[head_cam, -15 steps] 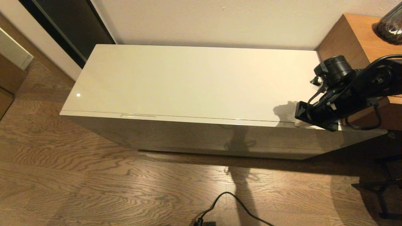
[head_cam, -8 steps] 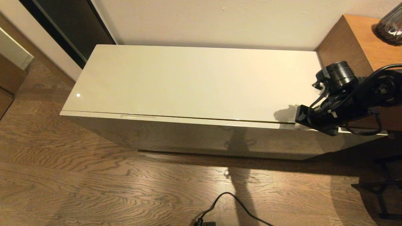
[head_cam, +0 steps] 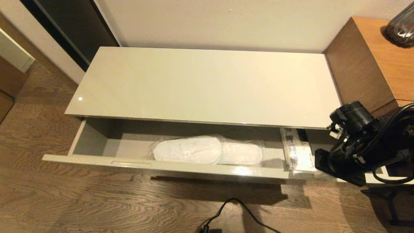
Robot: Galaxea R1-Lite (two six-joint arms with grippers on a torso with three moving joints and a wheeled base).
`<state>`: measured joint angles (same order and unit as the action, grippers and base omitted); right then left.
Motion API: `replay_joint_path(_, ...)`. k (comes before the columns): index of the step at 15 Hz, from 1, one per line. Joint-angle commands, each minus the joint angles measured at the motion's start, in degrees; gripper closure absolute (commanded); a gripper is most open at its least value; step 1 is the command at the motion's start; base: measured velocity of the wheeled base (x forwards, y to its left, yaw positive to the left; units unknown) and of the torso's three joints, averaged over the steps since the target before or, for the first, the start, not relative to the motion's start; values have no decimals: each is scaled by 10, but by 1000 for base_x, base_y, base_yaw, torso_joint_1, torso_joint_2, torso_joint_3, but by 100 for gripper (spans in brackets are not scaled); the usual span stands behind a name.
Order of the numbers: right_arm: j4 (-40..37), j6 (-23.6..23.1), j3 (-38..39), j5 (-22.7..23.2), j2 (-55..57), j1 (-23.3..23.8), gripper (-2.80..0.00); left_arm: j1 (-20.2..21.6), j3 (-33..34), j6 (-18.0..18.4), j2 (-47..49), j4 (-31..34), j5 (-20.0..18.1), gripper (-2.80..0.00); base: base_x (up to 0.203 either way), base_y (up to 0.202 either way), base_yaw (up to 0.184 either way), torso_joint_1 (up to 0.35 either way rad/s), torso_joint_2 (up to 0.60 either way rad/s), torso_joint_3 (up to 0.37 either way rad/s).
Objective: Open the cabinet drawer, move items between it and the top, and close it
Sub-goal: Open the drawer
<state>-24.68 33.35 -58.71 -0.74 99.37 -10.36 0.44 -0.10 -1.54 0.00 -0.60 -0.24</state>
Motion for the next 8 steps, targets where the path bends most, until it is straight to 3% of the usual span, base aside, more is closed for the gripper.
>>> replay_joint_path(1, 19, 8, 50, -5, -89, -14, 0, 0, 0, 0, 0, 0, 0, 0, 0, 0, 0, 0, 0, 0)
replay_joint_path(5, -43, 12, 109, -5, -253, -42, 0, 0, 0, 0, 0, 0, 0, 0, 0, 0, 0, 0, 0, 0)
replay_joint_path(8, -149, 12, 125, -5, -368, -50, 0, 0, 0, 0, 0, 0, 0, 0, 0, 0, 0, 0, 0, 0)
